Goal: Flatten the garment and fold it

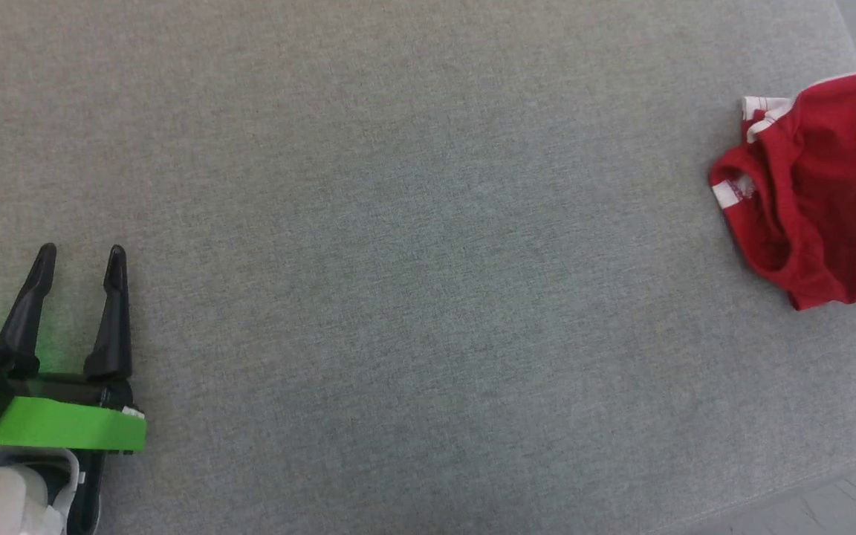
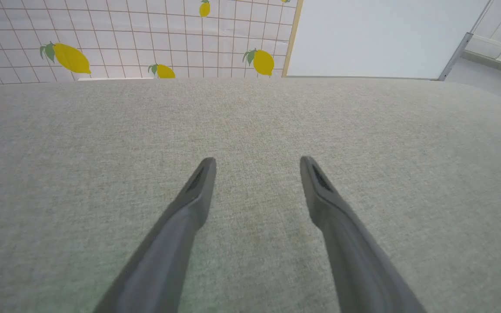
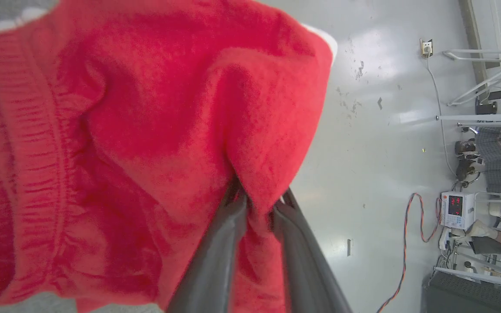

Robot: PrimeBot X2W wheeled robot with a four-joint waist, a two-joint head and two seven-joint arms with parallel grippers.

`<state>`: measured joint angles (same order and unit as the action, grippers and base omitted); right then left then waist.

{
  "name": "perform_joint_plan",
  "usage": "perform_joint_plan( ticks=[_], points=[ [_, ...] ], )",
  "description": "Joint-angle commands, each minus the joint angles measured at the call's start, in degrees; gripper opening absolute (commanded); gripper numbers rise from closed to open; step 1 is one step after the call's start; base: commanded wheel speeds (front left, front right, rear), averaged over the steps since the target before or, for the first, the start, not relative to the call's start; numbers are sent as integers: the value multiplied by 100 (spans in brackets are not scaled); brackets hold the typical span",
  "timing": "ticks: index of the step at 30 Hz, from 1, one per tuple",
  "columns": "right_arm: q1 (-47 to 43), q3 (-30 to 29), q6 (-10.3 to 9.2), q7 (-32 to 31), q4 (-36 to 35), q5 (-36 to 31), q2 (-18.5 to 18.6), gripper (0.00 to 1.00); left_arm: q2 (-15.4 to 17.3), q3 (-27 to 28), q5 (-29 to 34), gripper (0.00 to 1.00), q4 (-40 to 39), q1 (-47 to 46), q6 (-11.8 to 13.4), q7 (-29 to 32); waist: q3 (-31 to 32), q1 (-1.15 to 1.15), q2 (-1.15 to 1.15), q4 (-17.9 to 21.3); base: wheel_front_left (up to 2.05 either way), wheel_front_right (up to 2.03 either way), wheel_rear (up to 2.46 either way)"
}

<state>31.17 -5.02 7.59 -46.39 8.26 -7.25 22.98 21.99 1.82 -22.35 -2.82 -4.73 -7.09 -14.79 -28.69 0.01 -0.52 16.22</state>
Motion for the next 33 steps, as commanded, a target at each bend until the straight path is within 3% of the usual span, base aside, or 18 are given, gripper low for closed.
perform_joint_plan(
  ticks=[1, 8, 16, 26, 33],
  points=[
    [94, -87, -10, 68, -42, -95, -118, 100, 57, 23, -18, 100, -23, 34, -40, -21, -70, -1, 52, 34, 0, 0, 0],
    [53, -306, -10, 416, -213, -157, -353, 100, -7, 48, 20, 100, 11, 92, -39, -21, 186, -1, 52, 55, 0, 0, 0],
    [153, 58, -10, 1715, -895, 610, -795, 100, -399, 200, 121, 100, 159, 233, 53, -21, 967, -1, 52, -66, 0, 0, 0],
    [-132, 439, -10, 3666, -1476, 1391, -1867, 100, -819, 337, 295, 100, 413, 170, 148, -21, 1891, -1, 52, -816, 0, 0, 0],
    [-648, 436, -10, 4941, -1160, 1866, -2006, 100, -923, 366, 416, 100, 554, 63, 263, -21, 2225, -1, 52, -1412, 0, 0, 0]
  ],
)
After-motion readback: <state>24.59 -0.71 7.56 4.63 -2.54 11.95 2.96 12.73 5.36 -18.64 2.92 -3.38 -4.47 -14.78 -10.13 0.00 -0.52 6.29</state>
